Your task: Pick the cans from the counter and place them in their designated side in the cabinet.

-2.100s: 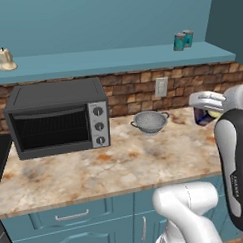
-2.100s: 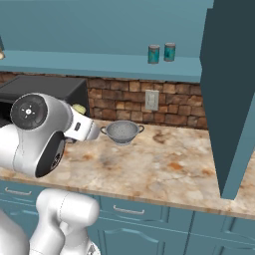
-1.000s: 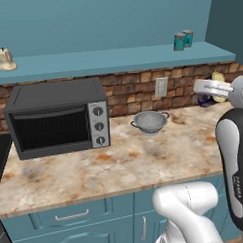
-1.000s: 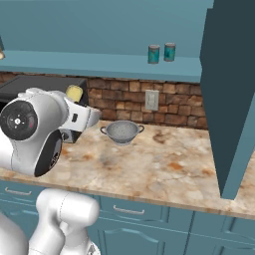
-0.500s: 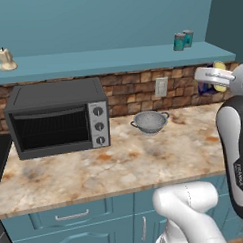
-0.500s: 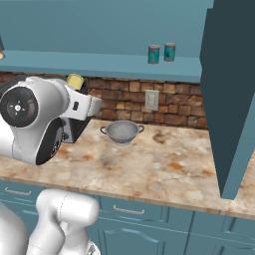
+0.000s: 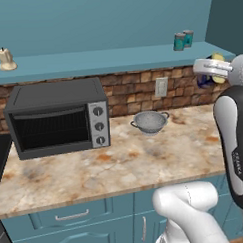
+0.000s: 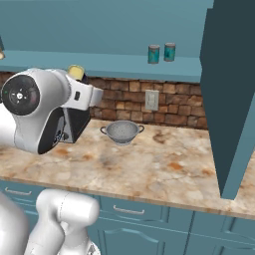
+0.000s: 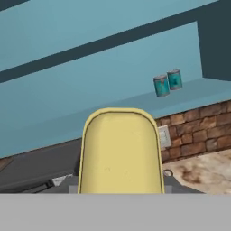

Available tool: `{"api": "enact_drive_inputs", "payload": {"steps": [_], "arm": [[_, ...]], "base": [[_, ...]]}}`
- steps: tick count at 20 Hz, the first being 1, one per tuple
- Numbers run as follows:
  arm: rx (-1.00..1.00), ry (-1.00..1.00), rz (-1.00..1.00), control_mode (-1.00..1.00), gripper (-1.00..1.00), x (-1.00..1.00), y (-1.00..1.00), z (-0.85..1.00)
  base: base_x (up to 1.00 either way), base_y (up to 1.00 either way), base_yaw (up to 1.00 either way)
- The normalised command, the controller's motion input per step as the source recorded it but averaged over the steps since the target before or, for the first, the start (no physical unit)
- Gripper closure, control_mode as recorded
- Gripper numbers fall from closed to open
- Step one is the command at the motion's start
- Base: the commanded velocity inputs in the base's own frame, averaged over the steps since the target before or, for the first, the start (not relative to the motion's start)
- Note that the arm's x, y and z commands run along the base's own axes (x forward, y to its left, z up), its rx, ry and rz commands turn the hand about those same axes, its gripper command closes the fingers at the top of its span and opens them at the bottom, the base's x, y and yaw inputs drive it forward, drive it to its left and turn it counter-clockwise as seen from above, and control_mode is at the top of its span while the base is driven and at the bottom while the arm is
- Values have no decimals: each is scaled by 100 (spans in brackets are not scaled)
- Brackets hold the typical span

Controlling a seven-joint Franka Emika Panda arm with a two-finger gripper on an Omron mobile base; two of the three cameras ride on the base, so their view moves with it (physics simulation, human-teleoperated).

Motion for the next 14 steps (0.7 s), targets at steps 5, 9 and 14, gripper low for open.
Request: {"api": "enact_drive_inputs", "payload": {"steps": [5, 9, 14], "arm": [[-3, -3, 0, -100, 100, 19, 0, 7], [-4, -3, 0, -100, 100, 21, -1, 11], [-5, -5, 0, -100, 100, 22, -4, 12]], "base": [[0, 0, 0], [0, 0, 0], [0, 0, 0]]}}
